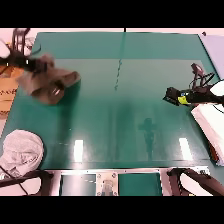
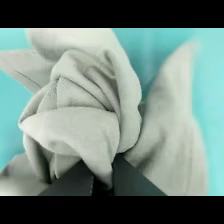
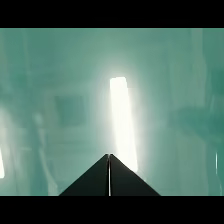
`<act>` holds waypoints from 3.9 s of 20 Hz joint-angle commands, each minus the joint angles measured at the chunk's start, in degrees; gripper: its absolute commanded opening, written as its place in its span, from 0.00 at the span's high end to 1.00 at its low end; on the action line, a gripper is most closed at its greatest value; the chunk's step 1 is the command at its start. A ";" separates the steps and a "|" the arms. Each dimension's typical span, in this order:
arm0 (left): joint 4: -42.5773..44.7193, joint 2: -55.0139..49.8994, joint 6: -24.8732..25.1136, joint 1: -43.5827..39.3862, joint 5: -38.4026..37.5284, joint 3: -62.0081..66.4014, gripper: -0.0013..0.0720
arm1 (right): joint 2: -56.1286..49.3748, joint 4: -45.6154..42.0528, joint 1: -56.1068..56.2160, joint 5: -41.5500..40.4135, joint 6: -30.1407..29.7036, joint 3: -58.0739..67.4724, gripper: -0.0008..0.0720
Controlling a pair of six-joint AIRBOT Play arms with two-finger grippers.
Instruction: Fold the shirts.
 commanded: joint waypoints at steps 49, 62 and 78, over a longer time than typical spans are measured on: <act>-9.03 5.05 -16.94 -28.17 -9.09 -24.17 0.95 | -20.65 25.44 -7.52 15.56 -21.05 10.97 0.97; 7.43 22.27 -16.26 -22.93 -16.26 6.64 0.95 | 21.33 26.29 -12.07 19.41 -13.66 17.75 0.97; -18.27 -4.74 -3.82 -22.95 -4.09 -26.10 0.94 | 4.28 25.31 -9.03 -12.57 -21.64 -25.73 0.56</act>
